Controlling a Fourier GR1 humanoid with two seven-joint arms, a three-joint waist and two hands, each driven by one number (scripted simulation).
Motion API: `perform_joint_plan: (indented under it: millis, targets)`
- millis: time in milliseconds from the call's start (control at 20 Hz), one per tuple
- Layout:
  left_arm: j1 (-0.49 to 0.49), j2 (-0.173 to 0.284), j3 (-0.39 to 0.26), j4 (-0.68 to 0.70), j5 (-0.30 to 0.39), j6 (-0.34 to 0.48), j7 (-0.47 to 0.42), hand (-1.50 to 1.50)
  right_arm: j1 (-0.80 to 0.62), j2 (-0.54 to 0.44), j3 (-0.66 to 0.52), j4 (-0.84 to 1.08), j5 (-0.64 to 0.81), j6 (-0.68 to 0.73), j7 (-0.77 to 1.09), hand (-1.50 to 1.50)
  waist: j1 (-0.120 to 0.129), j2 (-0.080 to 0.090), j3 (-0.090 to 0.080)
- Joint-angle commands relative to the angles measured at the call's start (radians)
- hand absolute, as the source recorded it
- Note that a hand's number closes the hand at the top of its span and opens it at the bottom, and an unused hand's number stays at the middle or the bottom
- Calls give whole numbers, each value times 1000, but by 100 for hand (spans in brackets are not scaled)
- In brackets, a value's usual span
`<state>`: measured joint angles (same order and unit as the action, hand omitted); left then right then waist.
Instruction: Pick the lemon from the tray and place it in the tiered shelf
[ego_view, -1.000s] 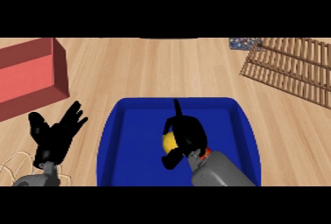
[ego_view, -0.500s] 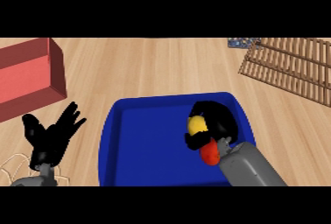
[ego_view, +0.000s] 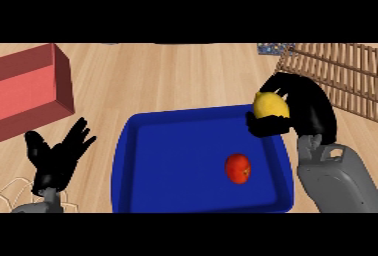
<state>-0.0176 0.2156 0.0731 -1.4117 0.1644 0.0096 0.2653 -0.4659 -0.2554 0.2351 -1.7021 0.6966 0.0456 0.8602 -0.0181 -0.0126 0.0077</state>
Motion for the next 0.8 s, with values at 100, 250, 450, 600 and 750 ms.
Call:
perform_joint_plan:
  millis: [100,250,450,600,750]
  targets:
    - [-11,10,11,11,13,2,74,0,-132,-83,-109,-264,45,126,255,150,-7,1,-9]
    - [-14,-9,-20,0,-18,20,89,0,-229,-119,-173,-301,25,213,318,150,5,5,-9]
    - [-4,-12,-4,24,-2,-2,51,0,-304,-182,-276,-305,-40,310,373,150,8,7,-9]
    - [-7,-25,-14,28,-21,13,37,0,-373,-275,-392,-213,-111,343,307,150,10,9,-9]
    - [-37,11,11,51,2,-20,71,0,-437,-304,-436,-179,-138,358,346,150,9,8,-9]
